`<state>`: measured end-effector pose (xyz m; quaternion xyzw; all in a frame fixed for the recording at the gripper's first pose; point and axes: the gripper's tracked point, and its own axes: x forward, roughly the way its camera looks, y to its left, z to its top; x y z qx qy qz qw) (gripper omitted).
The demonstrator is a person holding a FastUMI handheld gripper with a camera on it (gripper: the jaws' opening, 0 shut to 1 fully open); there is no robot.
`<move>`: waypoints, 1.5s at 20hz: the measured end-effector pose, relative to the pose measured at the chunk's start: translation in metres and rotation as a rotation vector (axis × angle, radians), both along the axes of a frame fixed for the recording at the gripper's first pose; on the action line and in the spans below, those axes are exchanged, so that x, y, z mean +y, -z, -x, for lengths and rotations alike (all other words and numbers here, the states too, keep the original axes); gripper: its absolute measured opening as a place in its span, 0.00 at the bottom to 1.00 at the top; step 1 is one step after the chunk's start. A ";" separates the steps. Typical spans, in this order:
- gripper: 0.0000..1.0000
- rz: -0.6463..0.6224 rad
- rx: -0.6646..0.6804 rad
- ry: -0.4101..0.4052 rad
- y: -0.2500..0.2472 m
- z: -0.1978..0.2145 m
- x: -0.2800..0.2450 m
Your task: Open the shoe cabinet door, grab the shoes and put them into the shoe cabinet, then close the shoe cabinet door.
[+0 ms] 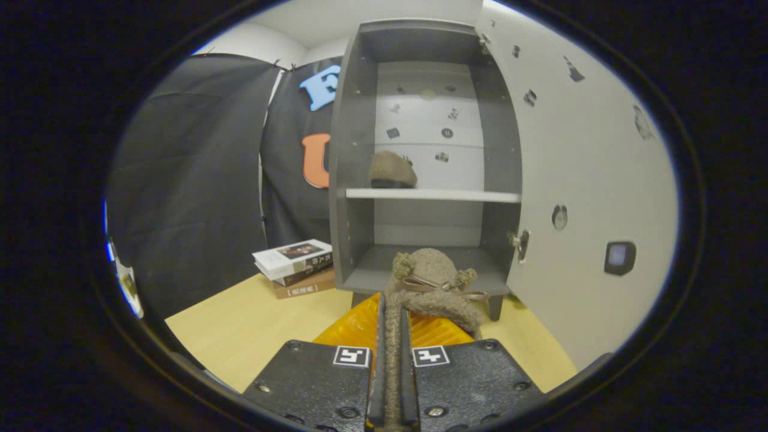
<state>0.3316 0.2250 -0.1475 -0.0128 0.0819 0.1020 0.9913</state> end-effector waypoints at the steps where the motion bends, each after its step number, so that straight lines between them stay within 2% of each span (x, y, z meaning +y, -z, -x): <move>1: 0.13 0.006 -0.024 -0.003 -0.018 0.002 0.002; 8: 0.13 0.023 -0.178 -0.022 -0.139 0.017 0.006; 16: 0.13 0.001 -0.201 -0.006 -0.249 0.000 -0.012; 21: 0.14 -0.009 -0.119 0.010 -0.259 -0.071 -0.027; 26: 0.14 0.030 -0.113 0.105 -0.247 -0.165 -0.061; 30: 0.14 0.078 -0.123 0.147 -0.238 -0.231 -0.076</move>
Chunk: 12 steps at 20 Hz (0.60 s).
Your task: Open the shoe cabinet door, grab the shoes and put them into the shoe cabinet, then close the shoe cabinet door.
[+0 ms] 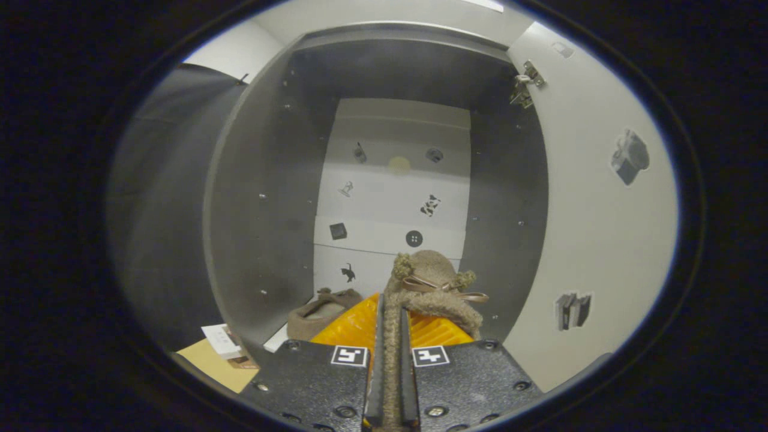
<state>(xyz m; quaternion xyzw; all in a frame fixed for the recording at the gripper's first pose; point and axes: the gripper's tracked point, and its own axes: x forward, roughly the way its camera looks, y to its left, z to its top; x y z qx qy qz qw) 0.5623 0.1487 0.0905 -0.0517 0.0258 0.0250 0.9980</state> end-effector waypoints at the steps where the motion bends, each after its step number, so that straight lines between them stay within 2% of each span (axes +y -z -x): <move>1: 0.14 0.022 0.002 0.006 0.005 -0.015 -0.004; 8: 0.14 0.125 0.066 0.006 0.055 -0.102 -0.013; 12: 0.14 0.100 0.177 0.005 0.107 -0.146 -0.018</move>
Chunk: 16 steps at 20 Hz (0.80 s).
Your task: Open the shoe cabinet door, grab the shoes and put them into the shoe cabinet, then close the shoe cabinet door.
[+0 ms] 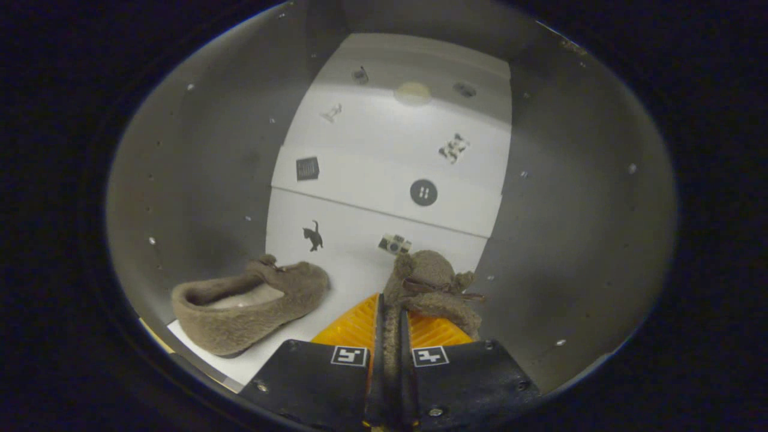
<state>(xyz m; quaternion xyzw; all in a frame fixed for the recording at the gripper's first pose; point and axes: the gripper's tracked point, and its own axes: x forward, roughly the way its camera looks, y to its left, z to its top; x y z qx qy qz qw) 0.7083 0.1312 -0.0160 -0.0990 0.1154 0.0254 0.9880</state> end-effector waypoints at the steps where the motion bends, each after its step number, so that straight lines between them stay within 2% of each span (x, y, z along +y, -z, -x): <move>1: 0.14 -0.042 0.041 -0.011 0.013 -0.005 0.004; 3: 0.14 -0.141 0.101 -0.035 0.032 -0.017 0.020; 8: 0.14 -0.311 0.224 0.004 0.042 -0.023 0.019; 11: 0.15 -0.240 0.220 0.024 0.036 -0.021 0.015; 14: 0.20 -0.225 0.231 -0.008 0.030 -0.016 0.024; 16: 0.34 -0.195 0.232 -0.022 0.024 -0.007 0.030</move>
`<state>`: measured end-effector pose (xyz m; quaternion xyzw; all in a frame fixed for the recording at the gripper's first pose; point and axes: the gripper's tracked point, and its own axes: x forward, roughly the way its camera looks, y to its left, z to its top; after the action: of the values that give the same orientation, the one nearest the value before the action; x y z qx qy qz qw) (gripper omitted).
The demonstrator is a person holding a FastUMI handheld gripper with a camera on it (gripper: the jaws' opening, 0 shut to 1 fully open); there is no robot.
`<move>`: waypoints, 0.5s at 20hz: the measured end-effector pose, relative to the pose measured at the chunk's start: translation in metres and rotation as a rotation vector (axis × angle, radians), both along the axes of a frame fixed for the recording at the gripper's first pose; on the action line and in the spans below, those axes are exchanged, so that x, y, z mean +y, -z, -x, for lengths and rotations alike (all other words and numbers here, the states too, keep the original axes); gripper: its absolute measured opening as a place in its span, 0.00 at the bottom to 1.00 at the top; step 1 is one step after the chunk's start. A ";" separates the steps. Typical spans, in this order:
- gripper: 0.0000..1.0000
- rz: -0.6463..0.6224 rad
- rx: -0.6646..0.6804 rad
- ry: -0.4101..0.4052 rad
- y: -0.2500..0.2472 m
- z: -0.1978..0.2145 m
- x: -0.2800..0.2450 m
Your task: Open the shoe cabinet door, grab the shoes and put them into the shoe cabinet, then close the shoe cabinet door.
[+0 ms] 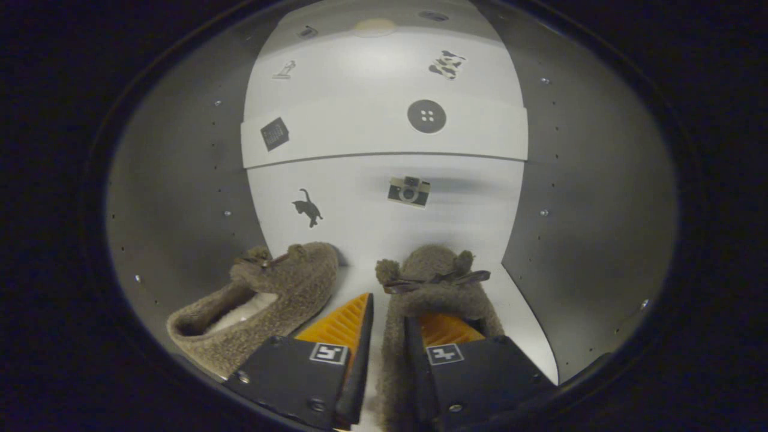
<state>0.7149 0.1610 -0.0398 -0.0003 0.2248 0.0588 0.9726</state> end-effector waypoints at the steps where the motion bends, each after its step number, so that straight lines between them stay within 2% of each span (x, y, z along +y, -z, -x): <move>1: 0.41 0.032 -0.006 0.006 -0.005 0.005 -0.001; 5: 0.68 0.145 0.002 0.050 -0.010 0.027 -0.013; 7: 0.72 0.149 0.007 0.059 -0.012 0.042 -0.018; 8: 0.77 0.138 0.005 0.056 -0.015 0.052 -0.019; 10: 0.82 0.130 -0.024 0.066 -0.027 0.067 -0.025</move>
<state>0.6477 0.1358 -0.0130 -0.0566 0.2162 0.0119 0.9746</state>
